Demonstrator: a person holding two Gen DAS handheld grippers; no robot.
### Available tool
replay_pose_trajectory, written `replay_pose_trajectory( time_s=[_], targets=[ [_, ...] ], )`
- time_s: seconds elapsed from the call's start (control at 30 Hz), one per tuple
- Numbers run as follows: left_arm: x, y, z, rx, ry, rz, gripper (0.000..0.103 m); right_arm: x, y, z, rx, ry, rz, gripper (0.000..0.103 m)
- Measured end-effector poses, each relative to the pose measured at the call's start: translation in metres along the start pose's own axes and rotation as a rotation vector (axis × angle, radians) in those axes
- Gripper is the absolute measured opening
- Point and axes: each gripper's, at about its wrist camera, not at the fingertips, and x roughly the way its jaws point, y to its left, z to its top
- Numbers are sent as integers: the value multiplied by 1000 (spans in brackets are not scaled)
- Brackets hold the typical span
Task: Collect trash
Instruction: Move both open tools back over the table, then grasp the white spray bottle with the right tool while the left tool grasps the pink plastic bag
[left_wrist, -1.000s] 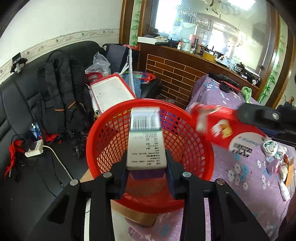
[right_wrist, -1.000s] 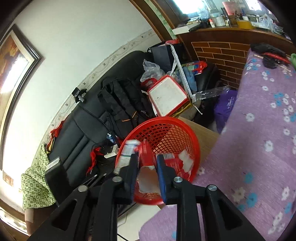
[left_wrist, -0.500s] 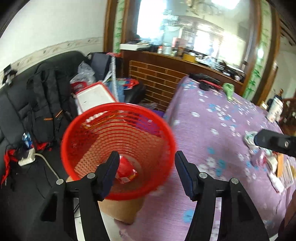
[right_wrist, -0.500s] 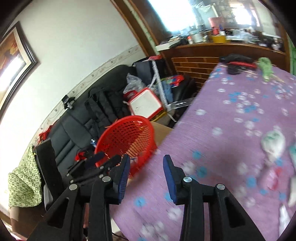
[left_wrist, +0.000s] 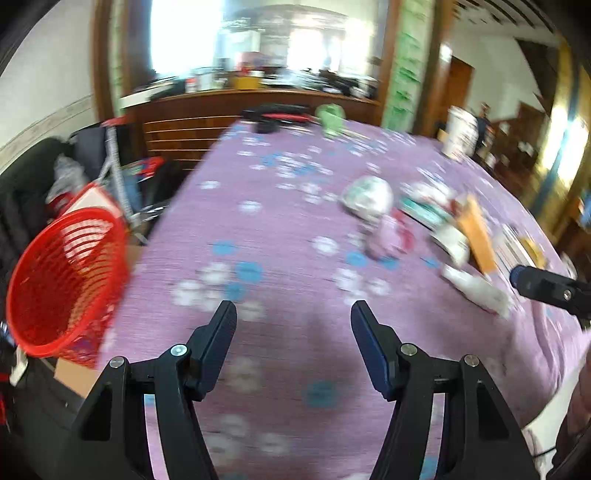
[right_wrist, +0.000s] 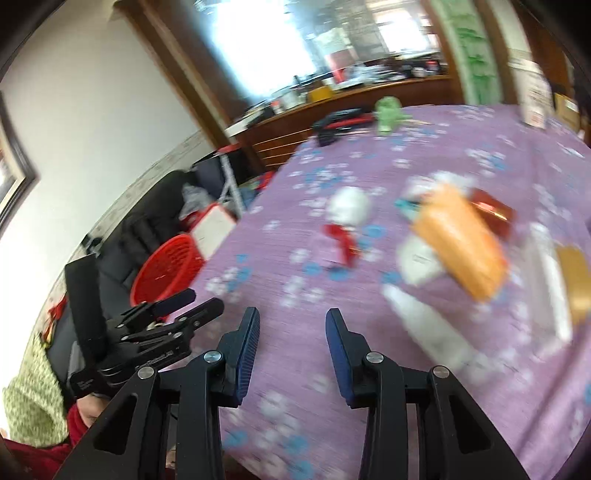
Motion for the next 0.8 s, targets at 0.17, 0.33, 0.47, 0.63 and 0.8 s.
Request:
replay_pose_trajectory(
  time_s=[0.17,0.33,0.47,0.63,0.8],
  targets=[
    [9,-49,-4,105,28,-50,63,-20,-37,-12,36,-21,-75,40],
    [13,-74,-4,153,41,-64,64,-22,-59,-13,37,-18,-121,40],
    [19,-80,-5,166,56,-65,64,-13,-66,-13,17,14,-150,40],
    [22,-81,-9,177,70,-64,64,5,-68,-9,-54,77,-187,44],
    [22,-77,-8,175,71,-63,68,26,-64,-5,-153,134,-224,49]
  ],
)
